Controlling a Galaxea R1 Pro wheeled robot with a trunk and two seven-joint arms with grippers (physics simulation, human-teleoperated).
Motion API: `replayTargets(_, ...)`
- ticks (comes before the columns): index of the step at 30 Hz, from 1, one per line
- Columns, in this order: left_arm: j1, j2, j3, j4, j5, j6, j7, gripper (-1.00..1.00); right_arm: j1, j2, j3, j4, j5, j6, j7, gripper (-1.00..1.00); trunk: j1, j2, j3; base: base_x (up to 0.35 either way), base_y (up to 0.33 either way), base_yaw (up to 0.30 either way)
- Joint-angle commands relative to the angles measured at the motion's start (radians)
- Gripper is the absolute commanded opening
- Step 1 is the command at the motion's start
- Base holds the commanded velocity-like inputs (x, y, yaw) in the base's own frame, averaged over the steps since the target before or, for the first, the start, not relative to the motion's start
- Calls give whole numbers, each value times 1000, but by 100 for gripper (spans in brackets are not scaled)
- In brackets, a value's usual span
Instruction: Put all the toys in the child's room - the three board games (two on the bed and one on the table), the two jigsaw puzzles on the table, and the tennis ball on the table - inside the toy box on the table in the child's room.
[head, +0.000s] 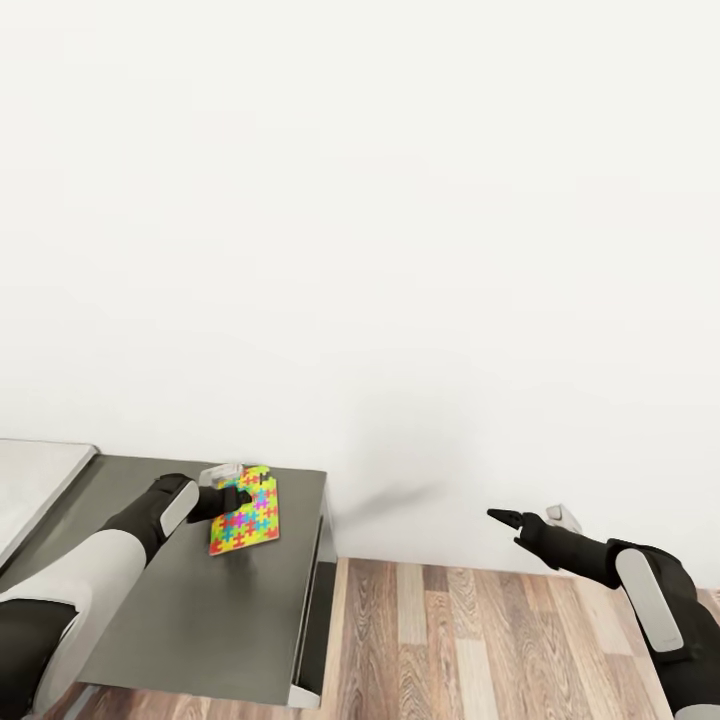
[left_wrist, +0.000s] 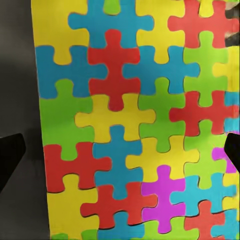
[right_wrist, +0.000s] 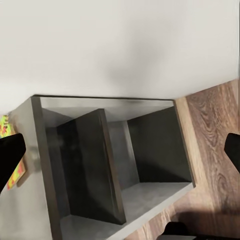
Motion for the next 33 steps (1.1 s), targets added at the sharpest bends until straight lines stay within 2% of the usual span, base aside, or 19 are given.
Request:
replayTargets(1, -1, 1, -4, -1, -1, 4, -2, 100, -1, 0, -2, 0, 9, 4, 10, 100, 1, -2, -2, 39, -39, -153)
replayTargets(10, -1, 2, -4, -1, -1, 3, -2, 100, -1, 1, -2, -2, 9, 4, 10, 100, 1, -2, -2, 7, -7, -198)
replayTargets(33, -1, 1, -4, -1, -1, 4, -2, 100, 0, 2, -2, -2, 9, 4, 10, 100, 1, -2, -2, -50, -16, -6)
